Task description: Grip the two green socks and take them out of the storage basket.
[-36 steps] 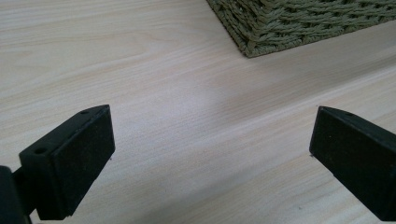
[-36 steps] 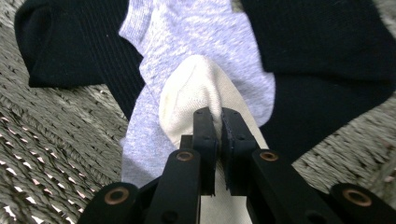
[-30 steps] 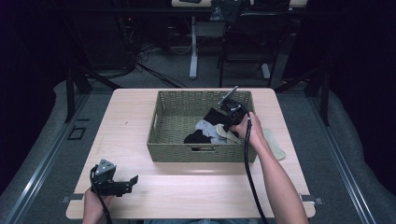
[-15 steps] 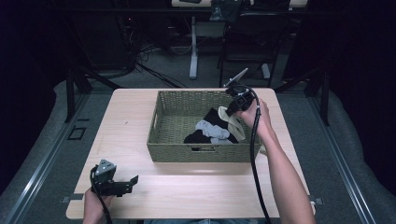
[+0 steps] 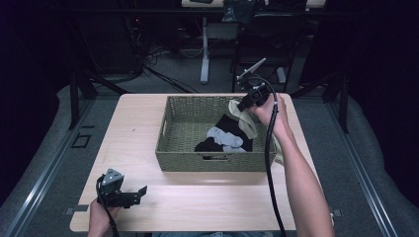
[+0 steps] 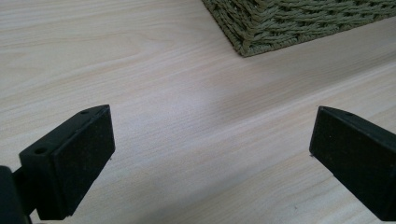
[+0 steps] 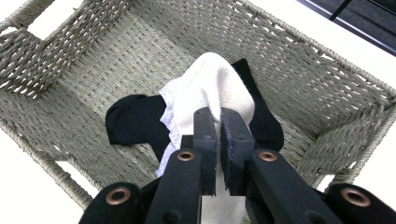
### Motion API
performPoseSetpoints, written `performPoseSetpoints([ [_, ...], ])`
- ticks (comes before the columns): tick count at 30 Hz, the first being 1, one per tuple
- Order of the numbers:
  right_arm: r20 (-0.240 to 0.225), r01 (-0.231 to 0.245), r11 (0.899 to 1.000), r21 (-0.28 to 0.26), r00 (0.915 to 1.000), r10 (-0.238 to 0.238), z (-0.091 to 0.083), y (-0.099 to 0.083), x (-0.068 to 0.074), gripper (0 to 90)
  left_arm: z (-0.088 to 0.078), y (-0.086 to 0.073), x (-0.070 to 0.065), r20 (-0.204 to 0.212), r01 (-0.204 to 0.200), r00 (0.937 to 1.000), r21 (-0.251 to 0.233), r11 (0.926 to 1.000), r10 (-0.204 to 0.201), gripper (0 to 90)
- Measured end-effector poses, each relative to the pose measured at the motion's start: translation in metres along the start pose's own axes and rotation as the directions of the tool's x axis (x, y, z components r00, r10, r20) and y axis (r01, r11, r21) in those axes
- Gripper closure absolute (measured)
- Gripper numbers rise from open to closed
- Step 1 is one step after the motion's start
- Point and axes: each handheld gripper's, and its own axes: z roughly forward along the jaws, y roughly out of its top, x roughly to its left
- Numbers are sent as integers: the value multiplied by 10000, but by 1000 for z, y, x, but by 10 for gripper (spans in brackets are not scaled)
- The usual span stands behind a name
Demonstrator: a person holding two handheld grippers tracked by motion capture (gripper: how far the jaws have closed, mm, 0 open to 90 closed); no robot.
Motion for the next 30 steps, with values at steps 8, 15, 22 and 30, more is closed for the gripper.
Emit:
performPoseSetpoints([
  [8,158,119,9993,-368,9998,-113,-28,5,1,863,0,0,0,-15,94,10000,-67,9999,-94,1],
  [15,410,58,9970,-768,9992,-27,-55,0,-5,863,1,0,0,15,47,10000,-60,10000,-47,1],
  [22,742,-177,9960,-872,9970,242,-73,-13,-20,863,0,0,0,36,18,10000,-52,10000,-18,1],
  [30,1123,-796,9917,-1009,9895,909,-87,-43,-47,863,0,1,-1,-29,54,10000,-103,9999,-54,1],
])
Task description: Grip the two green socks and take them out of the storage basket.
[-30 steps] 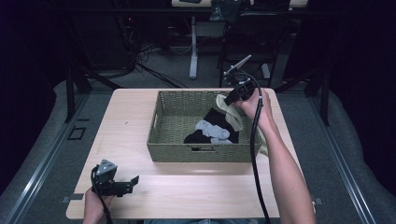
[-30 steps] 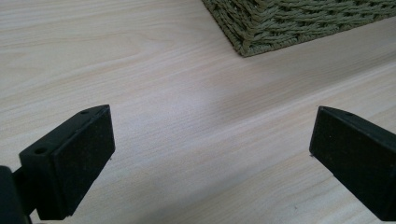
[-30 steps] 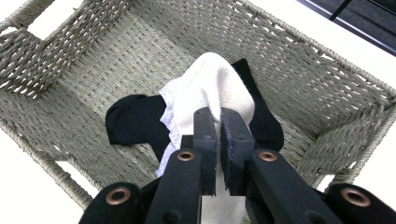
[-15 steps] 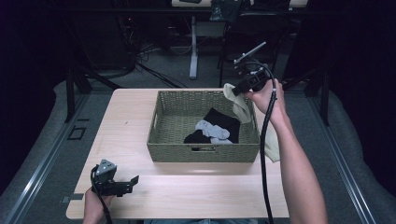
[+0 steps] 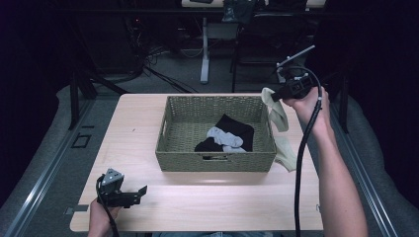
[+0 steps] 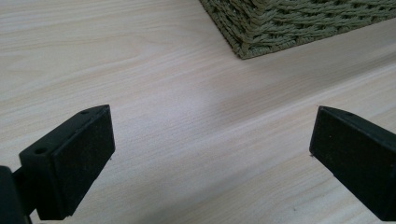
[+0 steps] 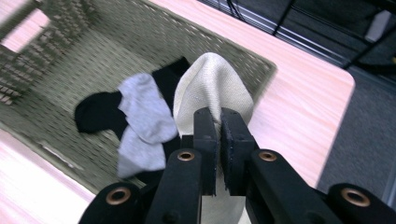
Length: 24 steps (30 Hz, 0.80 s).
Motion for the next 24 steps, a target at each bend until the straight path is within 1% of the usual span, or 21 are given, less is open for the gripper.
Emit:
performPoseSetpoints([
  [3,166,-175,9997,142,9997,172,1,-10,-10,863,0,0,1,21,22,10000,-25,10000,-22,1],
  [5,241,-294,9991,294,9993,287,5,-18,-16,863,0,0,1,21,10,10000,-2,10000,-10,1],
  [6,285,-392,9986,363,9989,382,8,-22,-20,863,0,0,1,32,7,10000,14,10000,-7,1],
  [7,337,-609,9975,356,9976,597,15,-31,-28,863,0,0,1,39,23,10000,39,10000,-23,1],
  [9,409,-758,9957,526,9964,737,22,-39,-33,863,0,0,1,33,24,10000,40,10000,-25,1],
  [10,409,-758,9957,526,9964,737,22,-39,-33,863,0,0,1,33,24,10000,40,10000,-25,1],
  [11,377,-919,9927,779,9953,892,32,-49,-40,863,1,0,1,23,30,10000,37,10000,-30,1],
  [12,377,-919,9927,779,9953,892,32,-49,-40,863,1,0,1,23,30,10000,37,10000,-30,1],
  [13,440,-989,9917,822,9945,956,37,-54,-43,863,1,0,1,33,26,10000,55,10000,-26,1],
  [14,368,-1235,9884,880,9920,1207,48,-64,-48,863,0,1,0,20,11,10000,84,10000,-12,1],
  [17,432,-1522,9816,1156,9880,1481,65,-80,-56,863,0,1,0,14,39,10000,59,10000,-39,1],
  [18,432,-1522,9816,1156,9880,1481,65,-80,-56,863,0,1,0,14,39,10000,59,10000,-39,1],
  [19,458,-1775,9764,1226,9838,1731,75,-87,-60,863,1,1,-1,-29,-1,10000,-7,10000,1,1],
  [22,447,-2019,9707,1302,9792,1977,88,-96,-63,863,3,1,0,30,21,10000,74,10000,-21,1],
  [23,458,-2062,9679,1436,9784,2017,94,-99,-63,863,3,1,0,11,76,10000,47,10000,-76,1],
  [24,582,-2042,9668,1538,9786,1974,100,-102,-64,863,2,1,0,4,61,10000,18,10000,-61,1],
])
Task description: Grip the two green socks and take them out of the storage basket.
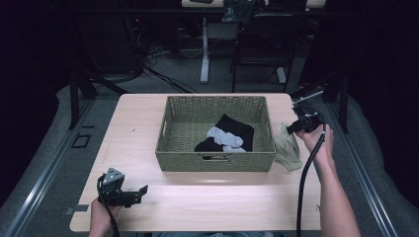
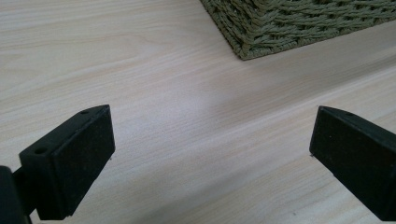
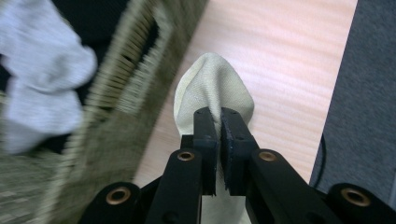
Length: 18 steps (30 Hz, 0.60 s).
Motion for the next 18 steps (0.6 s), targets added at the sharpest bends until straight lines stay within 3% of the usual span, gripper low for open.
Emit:
performPoseSetpoints([
  [3,-86,-56,9999,162,9999,57,15,-4,-2,861,-1,0,0,7,26,10000,10,10000,-26,1],
  [8,249,-168,9993,343,9996,160,44,-14,-1,858,0,0,0,-22,-14,10000,35,10000,14,1],
  [14,55,-320,9984,461,9995,318,64,-20,-4,852,1,0,0,-80,-60,9999,66,10000,61,1],
  [18,147,-500,9978,439,9987,494,71,-20,-4,762,1,-1,0,-37,-55,10000,66,10000,55,1],
])
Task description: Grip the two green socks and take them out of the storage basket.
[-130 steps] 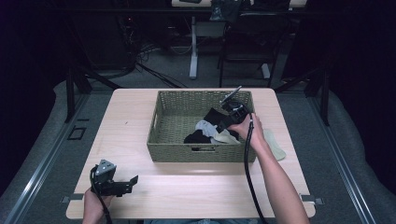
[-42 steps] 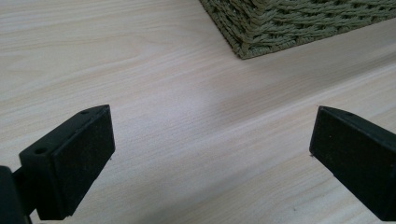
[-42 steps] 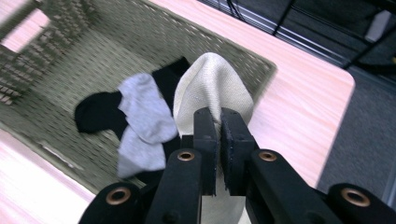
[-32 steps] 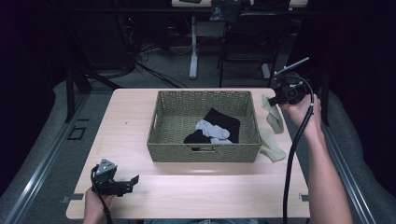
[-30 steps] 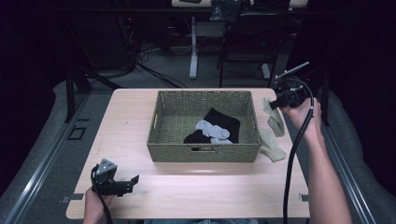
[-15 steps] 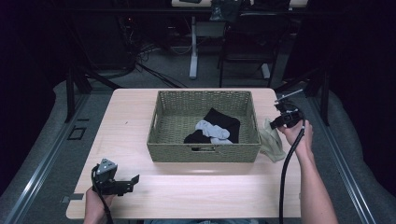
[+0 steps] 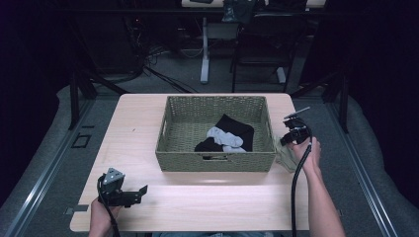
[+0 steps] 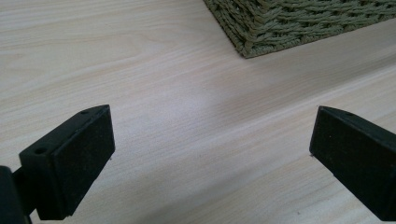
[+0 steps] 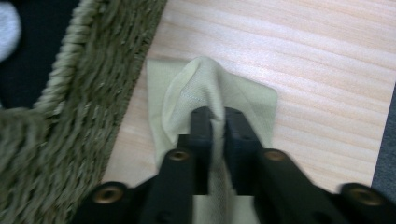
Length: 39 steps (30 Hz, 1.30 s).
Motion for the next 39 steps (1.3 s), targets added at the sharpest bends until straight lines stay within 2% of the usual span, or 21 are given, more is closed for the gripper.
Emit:
performPoseSetpoints([
  [1,60,84,9999,134,9999,-85,0,0,-1,628,-1,0,0,2,-40,10000,5,10000,40,1],
  [3,-35,113,9999,-20,9999,-113,-4,0,-1,521,-1,0,-1,37,-75,10000,-31,10000,76,1],
  [7,-46,182,9990,-418,9998,-185,-17,-4,-1,373,-1,0,-1,30,-79,10000,-26,10000,79,1],
  [8,-46,182,9990,-418,9998,-185,-17,-4,-1,373,-1,0,-1,23,-85,10000,-31,10000,85,1],
  [9,-108,269,9979,-589,9996,-276,-24,-6,-1,319,-1,0,-1,31,-69,10000,-43,10000,69,1],
  [12,-70,341,9960,-830,9994,-348,-31,-8,0,281,-1,0,0,22,-67,10000,-44,10000,68,1],
  [16,-168,541,9921,-1132,9983,-563,-47,-14,1,213,-2,0,-1,-16,-84,10000,-83,9999,83,1],
  [17,-281,499,9892,-1376,9981,-542,-53,-18,3,185,-2,0,-1,-13,-82,10000,-74,9999,82,1],
  [18,-281,499,9892,-1376,9981,-542,-53,-18,3,185,-2,0,-1,-13,-82,10000,-74,9999,82,1],
  [19,-253,624,9870,-1483,9974,-669,-61,-23,5,158,-2,0,-1,-30,-101,9999,-71,9999,101,1],
  [22,-333,704,9840,-1634,9965,-769,-66,-27,6,141,-2,0,-1,-16,-88,10000,-67,9999,88,1],
  [24,-312,882,9791,-1832,9949,-955,-76,-36,10,104,-2,0,-1,-17,-93,10000,-74,9999,93,1],
  [27,-384,900,9777,-1897,9944,-990,-82,-42,12,64,-2,0,-1,-22,-88,10000,-61,9999,88,1],
  [29,-328,1017,9740,-2024,9933,-1106,-90,-53,17,23,-2,0,-1,-30,-114,9999,-65,9999,114,1],
  [30,-328,1017,9740,-2024,9933,-1106,-90,-53,17,23,-2,0,-1,-30,-114,9999,-65,9999,114,1],
  [31,-308,1110,9708,-2129,9923,-1202,-96,-61,20,6,-2,0,-2,-22,-111,9999,-60,9999,111,1],
  [33,-286,1128,9694,-2182,9921,-1219,-97,-65,21,0,-2,1,-2,-23,-106,9999,-18,9999,106,1],
  [35,-248,1264,9636,-2357,9904,-1360,-102,-77,25,0,-2,1,-2,-4,-121,9999,-40,9999,121,1],
  [39,-261,1368,9584,-2507,9887,-1479,-106,-90,29,0,-1,1,-3,-21,-143,9999,-10,9999,143,1],
])
